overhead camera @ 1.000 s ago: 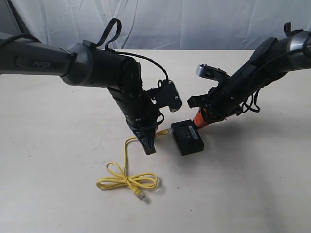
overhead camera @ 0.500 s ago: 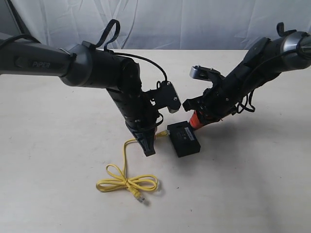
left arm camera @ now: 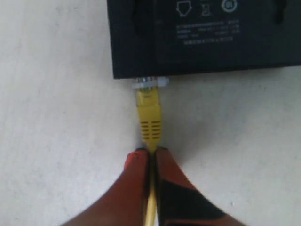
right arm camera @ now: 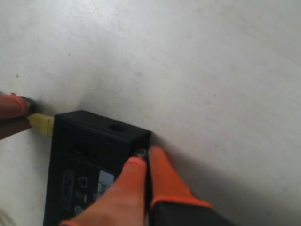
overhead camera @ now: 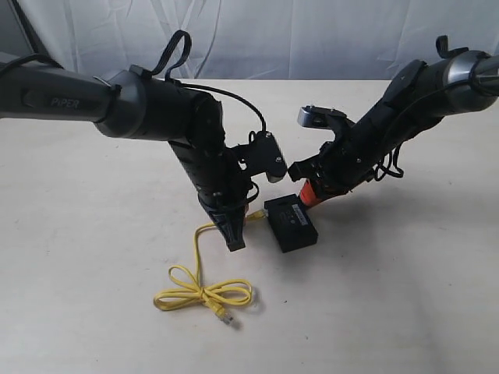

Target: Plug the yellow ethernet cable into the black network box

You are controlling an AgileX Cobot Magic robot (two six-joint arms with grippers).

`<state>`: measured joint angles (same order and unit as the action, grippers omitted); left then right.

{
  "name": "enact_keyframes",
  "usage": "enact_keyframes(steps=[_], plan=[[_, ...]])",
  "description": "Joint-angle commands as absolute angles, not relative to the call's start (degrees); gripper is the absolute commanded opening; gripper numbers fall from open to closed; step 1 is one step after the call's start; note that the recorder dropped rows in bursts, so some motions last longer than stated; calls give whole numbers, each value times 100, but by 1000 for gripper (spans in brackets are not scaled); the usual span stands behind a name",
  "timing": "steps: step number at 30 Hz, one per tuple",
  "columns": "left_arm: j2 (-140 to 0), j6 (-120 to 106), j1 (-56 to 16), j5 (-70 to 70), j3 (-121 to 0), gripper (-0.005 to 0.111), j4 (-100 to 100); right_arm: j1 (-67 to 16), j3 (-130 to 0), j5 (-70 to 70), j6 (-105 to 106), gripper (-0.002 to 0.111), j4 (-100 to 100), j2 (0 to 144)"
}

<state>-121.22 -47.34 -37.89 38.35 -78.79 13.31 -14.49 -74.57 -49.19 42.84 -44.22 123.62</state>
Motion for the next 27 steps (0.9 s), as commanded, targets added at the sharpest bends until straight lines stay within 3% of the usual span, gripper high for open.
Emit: enact_keyframes(steps=[1, 27], plan=[[-12070, -4744, -3834, 3433, -7900, 0, 1586, -1598, -7443, -5150, 4353, -1, -4682, 12358], [-12070, -4709, -3834, 3512, -7900, 0, 1572, -983, -7454, -4843, 3281, -1, -3847, 12191]])
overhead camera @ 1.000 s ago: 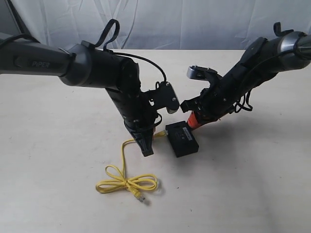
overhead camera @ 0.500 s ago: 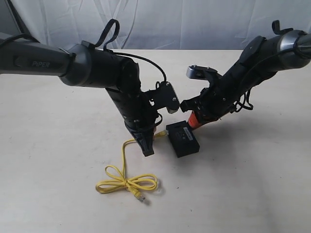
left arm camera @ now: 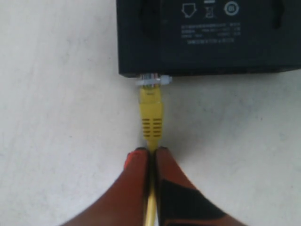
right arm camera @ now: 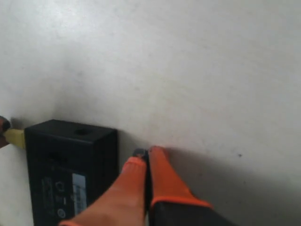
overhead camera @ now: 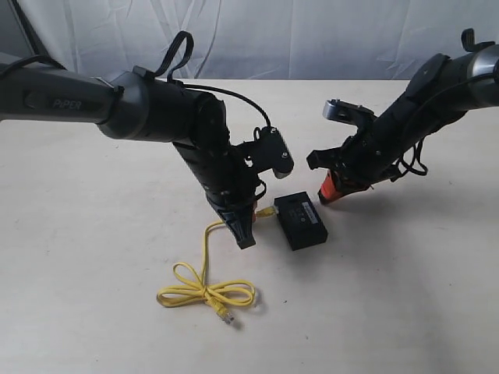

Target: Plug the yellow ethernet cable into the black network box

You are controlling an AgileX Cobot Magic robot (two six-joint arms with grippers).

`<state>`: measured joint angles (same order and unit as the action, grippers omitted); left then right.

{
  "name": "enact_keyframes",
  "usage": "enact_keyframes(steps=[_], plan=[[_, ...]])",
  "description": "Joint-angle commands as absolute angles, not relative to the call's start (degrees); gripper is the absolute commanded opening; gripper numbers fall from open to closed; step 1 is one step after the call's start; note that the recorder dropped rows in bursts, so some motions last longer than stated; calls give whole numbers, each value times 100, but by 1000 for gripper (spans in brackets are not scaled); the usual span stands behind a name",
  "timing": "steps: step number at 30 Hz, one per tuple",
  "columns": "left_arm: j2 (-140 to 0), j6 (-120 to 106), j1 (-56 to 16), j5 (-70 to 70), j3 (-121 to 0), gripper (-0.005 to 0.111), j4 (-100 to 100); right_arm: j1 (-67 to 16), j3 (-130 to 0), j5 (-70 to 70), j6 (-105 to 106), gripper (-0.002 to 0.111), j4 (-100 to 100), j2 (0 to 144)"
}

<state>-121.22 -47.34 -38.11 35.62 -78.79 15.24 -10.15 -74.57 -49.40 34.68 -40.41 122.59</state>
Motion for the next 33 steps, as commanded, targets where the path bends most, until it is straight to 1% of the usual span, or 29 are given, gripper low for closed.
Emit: enact_keyframes(steps=[1, 7, 12, 22, 26, 33], plan=[[-12070, -4709, -3834, 3512, -7900, 0, 1572, -983, -7454, -4836, 3184, -1, -3794, 12191], [-12070, -4709, -3834, 3501, -7900, 0, 1573, -1106, -7454, -5195, 3511, -1, -4352, 12191], [-12070, -4709, -3834, 3501, -7900, 0, 1585, -1215, -7454, -5187, 3574, -1, -4362, 12191], [-12070, -4683, -3834, 3547, -7900, 0, 1598, -738, -7454, -5044, 2960, -1, -3883, 12191], [-12070, -4683, -3834, 3547, -7900, 0, 1598, -701, -7454, -5075, 2951, -1, -3874, 12191], [-12070, -4683, -3834, 3558, -7900, 0, 1631, -1177, -7444, -5229, 3362, -1, -4277, 12202]])
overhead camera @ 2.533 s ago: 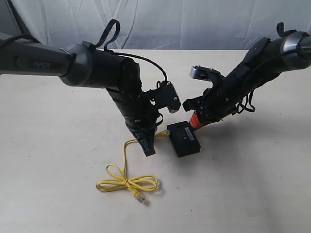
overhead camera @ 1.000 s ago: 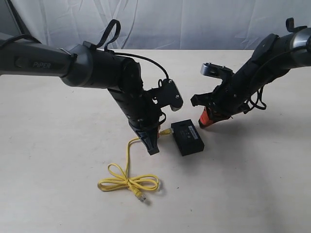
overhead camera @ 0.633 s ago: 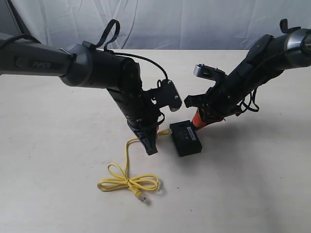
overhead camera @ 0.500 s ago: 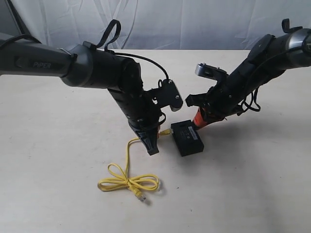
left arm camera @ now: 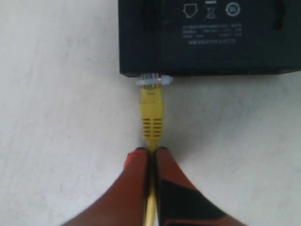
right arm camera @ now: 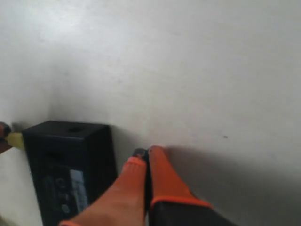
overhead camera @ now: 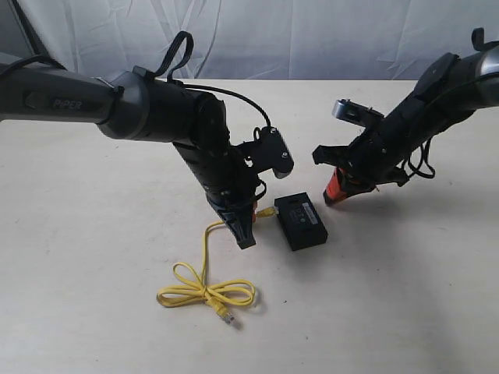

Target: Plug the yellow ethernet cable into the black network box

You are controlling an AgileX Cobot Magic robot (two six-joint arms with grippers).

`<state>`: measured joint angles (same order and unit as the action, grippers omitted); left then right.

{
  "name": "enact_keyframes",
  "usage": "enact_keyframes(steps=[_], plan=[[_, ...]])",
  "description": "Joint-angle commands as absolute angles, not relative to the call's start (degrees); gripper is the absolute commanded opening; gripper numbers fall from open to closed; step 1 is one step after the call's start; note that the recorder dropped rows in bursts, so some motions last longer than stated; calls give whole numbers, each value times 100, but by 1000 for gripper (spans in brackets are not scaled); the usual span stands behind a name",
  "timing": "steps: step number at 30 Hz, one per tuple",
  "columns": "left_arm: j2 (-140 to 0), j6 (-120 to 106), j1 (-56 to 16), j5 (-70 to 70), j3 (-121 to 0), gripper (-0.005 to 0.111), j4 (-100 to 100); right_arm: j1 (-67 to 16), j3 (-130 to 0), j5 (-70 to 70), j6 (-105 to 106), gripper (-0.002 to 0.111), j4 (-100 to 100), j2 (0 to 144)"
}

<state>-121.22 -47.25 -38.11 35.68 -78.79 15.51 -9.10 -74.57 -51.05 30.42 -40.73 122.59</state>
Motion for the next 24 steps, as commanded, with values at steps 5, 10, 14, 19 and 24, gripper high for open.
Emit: enact_keyframes(steps=[5, 10, 14, 19, 24], plan=[[-12070, -4683, -3834, 3581, -7900, 0, 1707, -1271, -7444, -5280, 3387, -1, -4321, 12202], [-12070, -4683, -3834, 3615, -7900, 0, 1707, -1260, -7444, -5195, 3392, -1, -4223, 12202], [-12070, -4683, -3834, 3618, -7900, 0, 1707, -1029, -7464, -5195, 3380, -1, -4058, 11996], [-12070, -4683, -3834, 3596, -7900, 0, 1707, -799, -7464, -5278, 3380, -1, -4070, 11737], [-12070, -4683, -3834, 3596, -7900, 0, 1707, -810, -7464, -5545, 3368, -1, -4207, 11759]])
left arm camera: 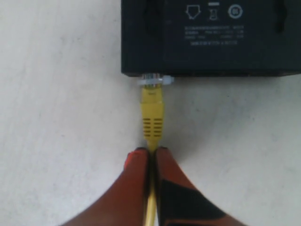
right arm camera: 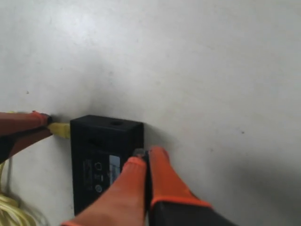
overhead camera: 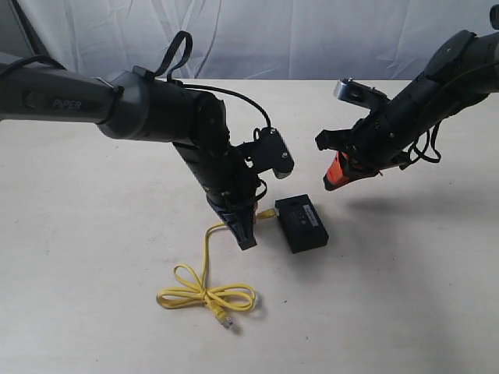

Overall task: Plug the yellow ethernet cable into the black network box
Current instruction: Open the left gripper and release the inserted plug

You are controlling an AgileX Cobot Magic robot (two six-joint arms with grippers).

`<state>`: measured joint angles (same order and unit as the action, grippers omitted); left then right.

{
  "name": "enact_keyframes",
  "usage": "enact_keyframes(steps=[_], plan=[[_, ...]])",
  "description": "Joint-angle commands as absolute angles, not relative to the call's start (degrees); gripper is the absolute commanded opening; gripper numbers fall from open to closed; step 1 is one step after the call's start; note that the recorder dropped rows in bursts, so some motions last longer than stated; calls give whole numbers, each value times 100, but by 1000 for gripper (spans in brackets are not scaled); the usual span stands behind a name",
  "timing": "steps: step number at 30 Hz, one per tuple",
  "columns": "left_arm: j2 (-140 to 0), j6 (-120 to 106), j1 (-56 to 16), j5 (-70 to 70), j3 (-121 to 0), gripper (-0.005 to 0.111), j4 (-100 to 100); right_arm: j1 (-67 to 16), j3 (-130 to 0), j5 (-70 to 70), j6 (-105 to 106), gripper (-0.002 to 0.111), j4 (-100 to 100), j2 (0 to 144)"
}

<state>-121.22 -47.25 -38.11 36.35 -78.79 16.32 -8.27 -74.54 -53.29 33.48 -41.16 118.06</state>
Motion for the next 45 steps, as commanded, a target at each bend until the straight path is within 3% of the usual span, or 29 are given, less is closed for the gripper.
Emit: enact_keyframes(steps=[1, 10, 21, 45], plan=[[-12070, -4683, -3834, 3596, -7900, 0, 1707, -810, -7454, -5616, 3368, -1, -4207, 11759], [-12070, -4683, -3834, 3557, -7900, 4, 1695, -810, -7454, -5680, 3368, -1, -4207, 11759], [-12070, -4683, -3834, 3496, -7900, 41, 1685, -810, -7454, -5656, 3368, -1, -4207, 11759], [-11507, -4683, -3834, 3767, -7900, 38, 1539, -810, -7454, -5656, 3379, -1, -4207, 11759]])
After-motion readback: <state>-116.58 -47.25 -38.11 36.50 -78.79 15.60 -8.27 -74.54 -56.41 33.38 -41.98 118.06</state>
